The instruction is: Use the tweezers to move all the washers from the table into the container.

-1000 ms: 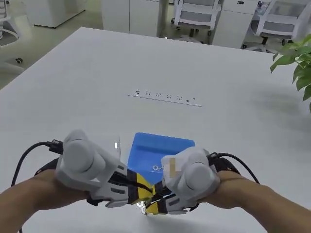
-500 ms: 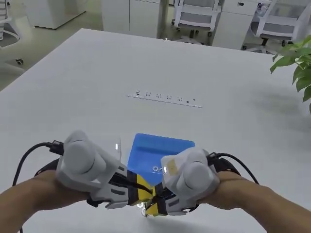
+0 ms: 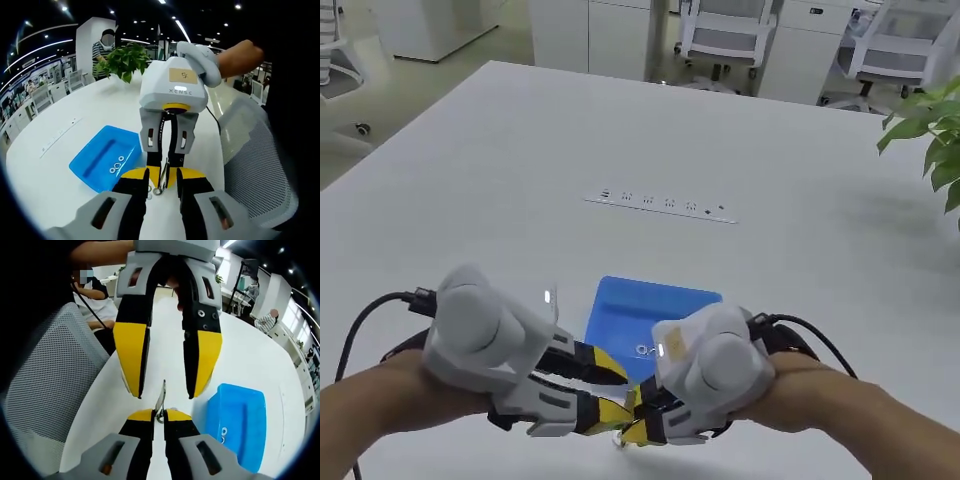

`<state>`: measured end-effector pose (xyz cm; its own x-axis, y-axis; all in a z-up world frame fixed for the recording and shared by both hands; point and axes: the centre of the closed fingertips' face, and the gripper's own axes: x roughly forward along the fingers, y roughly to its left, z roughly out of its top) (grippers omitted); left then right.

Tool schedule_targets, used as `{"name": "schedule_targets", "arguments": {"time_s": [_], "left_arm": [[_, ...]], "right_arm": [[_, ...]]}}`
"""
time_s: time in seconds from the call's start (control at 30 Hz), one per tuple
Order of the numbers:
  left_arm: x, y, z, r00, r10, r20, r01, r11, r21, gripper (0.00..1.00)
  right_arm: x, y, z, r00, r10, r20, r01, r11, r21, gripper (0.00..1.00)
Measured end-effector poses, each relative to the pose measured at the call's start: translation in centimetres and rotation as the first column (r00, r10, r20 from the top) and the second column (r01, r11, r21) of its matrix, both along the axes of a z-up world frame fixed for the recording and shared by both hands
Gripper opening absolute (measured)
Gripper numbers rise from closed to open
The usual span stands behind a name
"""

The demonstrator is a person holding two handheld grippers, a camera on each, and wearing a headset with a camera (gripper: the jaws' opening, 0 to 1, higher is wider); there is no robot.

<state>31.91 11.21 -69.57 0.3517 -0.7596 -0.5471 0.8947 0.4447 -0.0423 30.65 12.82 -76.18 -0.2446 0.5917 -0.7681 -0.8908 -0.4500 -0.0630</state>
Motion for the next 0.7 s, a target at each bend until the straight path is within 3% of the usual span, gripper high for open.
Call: {"name": "schedule_targets", "arguments": {"time_s": [0.23,0.7], "left_arm": [[-0.1,0.7,-0.4,0.999,0.033,-0.009,-0.034,0.999,-0.013,0.46],[0.7,2.1,0.0,0.993,0.115,0.008,-0.114,0.992,-0.045,0.76]], "right_arm": [[0.1,0.0,0.9,1.0,0.002,0.01,-0.002,1.0,0.001,0.08],[1.3,-0.1,3.6,1.0,0.0,0.017,0.0,1.0,0.017,0.08]]}}
